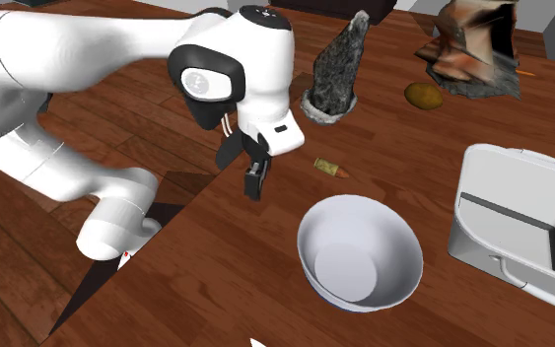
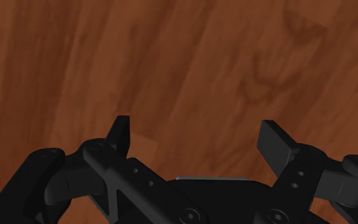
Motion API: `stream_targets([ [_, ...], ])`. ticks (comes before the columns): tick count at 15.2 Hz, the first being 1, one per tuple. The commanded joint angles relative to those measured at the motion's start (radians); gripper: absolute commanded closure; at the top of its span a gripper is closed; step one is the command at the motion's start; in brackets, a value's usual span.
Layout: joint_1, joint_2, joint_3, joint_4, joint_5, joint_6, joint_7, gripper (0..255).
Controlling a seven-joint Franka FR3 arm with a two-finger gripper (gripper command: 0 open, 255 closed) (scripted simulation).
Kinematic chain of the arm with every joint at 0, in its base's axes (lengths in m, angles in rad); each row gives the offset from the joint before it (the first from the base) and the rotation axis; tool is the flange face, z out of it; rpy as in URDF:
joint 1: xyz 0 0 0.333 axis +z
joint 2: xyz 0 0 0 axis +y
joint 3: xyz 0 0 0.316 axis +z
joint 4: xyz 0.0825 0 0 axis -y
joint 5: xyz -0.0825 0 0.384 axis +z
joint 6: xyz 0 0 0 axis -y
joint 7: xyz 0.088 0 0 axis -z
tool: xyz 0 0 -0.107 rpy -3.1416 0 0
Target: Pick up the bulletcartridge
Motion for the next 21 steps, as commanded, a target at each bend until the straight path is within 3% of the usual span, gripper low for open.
stream_targets([
  [1,-0.004,0.061,0.037,0.055,0.012,0.009,0.078,0],
  [7,-0.021,0.292,0.119,0.279,-0.002,0.018,0.285,0],
  [14,-0.014,0.577,0.177,0.603,-0.07,-0.031,0.509,0],
  [21,-0.015,0.559,0.174,0.487,-0.065,0.067,0.507,0],
])
